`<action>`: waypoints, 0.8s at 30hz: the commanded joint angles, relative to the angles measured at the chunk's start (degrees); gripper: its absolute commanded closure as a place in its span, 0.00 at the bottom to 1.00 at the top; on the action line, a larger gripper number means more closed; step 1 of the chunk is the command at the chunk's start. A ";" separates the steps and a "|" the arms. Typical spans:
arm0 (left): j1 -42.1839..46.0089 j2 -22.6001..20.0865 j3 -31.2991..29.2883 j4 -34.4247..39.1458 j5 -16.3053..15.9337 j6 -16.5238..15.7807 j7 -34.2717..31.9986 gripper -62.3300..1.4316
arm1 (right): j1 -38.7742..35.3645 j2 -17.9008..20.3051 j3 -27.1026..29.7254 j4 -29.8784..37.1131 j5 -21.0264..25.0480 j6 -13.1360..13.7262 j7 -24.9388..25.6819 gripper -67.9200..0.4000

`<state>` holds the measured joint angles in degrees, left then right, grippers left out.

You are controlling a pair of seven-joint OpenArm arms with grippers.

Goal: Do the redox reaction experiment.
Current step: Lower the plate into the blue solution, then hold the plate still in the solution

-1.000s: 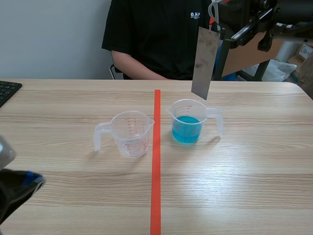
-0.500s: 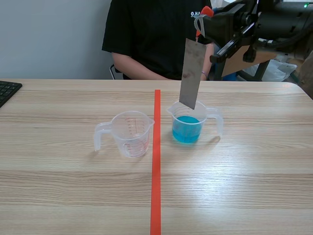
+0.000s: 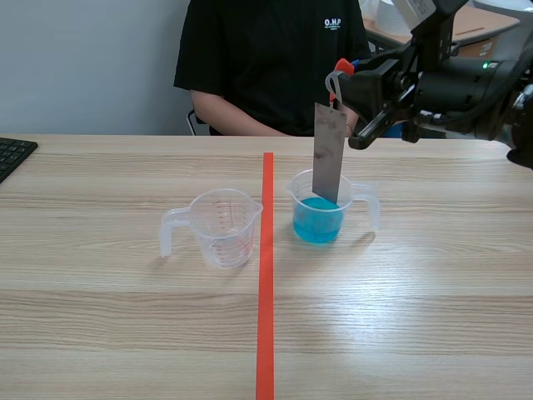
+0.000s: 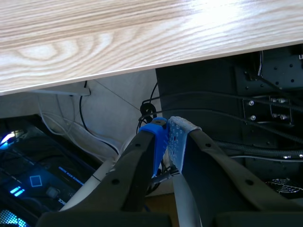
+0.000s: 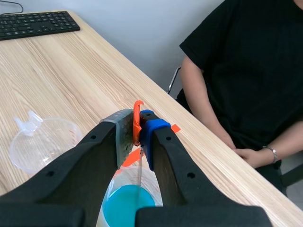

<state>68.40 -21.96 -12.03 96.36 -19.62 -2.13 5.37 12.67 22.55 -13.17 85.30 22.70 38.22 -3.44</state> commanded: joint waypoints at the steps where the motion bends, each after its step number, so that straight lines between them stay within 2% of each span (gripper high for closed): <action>1: 0.04 -0.44 0.11 -0.13 -0.33 -0.13 -0.81 0.92 | 1.64 0.61 -0.33 -0.52 0.28 -0.26 2.25 0.97; 9: -0.02 -0.46 0.11 -2.27 -0.33 -0.13 -0.83 0.92 | 1.66 0.59 -4.02 -5.25 -3.39 -1.16 7.80 0.97; 15: -0.02 -0.46 0.11 -2.34 -0.33 -0.13 -0.83 0.92 | 2.01 -0.52 -6.12 -9.31 -7.48 -4.35 11.15 0.97; 19: 0.00 -0.46 0.11 -2.34 -0.33 -0.13 -0.81 0.92 | 2.45 -2.25 -6.14 -11.85 -11.13 -4.37 11.61 0.97; 24: 0.00 -0.46 0.11 -2.34 -0.33 -0.13 -0.83 0.92 | 2.73 -2.73 -6.14 -13.73 -13.33 -4.37 12.44 0.97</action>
<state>68.07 -22.26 -12.03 93.34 -19.64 -2.13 5.34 14.44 19.03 -19.64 71.40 9.69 33.80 9.02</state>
